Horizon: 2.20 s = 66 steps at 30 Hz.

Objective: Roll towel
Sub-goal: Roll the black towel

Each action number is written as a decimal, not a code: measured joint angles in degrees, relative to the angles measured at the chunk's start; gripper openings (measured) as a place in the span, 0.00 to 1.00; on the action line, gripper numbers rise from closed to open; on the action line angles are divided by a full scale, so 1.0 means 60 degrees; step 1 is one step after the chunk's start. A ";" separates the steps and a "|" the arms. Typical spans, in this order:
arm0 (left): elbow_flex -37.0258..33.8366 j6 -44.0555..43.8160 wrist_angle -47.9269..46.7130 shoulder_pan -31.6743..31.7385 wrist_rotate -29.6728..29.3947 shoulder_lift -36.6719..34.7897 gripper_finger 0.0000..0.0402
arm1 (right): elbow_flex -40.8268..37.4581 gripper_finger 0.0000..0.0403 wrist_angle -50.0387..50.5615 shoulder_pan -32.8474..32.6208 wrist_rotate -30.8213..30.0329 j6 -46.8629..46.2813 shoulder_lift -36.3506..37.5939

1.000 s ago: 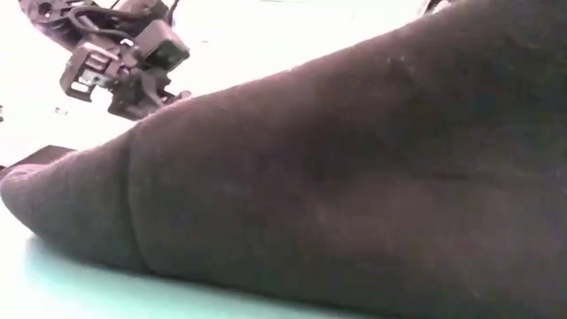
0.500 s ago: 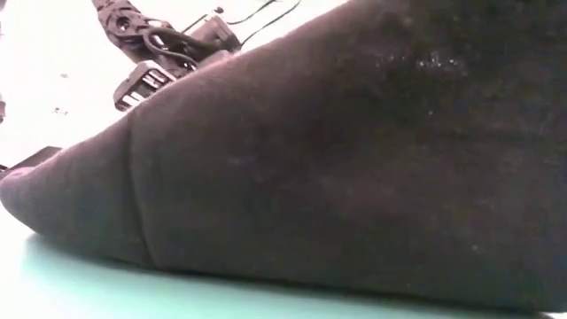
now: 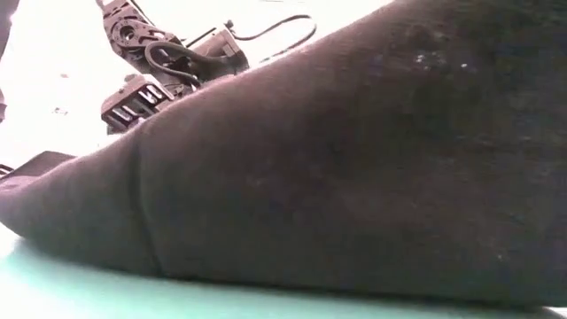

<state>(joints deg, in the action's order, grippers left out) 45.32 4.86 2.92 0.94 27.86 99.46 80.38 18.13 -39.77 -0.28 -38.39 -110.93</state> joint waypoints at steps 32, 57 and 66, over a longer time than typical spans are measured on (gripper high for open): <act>0.0728 0.2900 0.0276 -0.0638 -0.1534 -0.1082 0.23 | 0.0000 0.02 0.0267 -0.0018 -0.1215 -0.0109 0.0004; 0.2193 0.2402 0.0194 0.0079 -0.0197 0.1594 0.44 | 0.0000 0.02 -0.0029 -0.0055 -0.1406 -0.0350 0.0007; 0.2382 0.2251 -0.0182 0.0075 -0.0536 0.1794 0.42 | -0.0004 0.02 -0.0025 -0.0062 -0.1518 -0.0345 0.0007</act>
<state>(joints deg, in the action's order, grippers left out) 59.61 18.37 1.83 1.39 24.64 110.22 80.36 17.98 -40.14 -9.39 -40.46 -110.89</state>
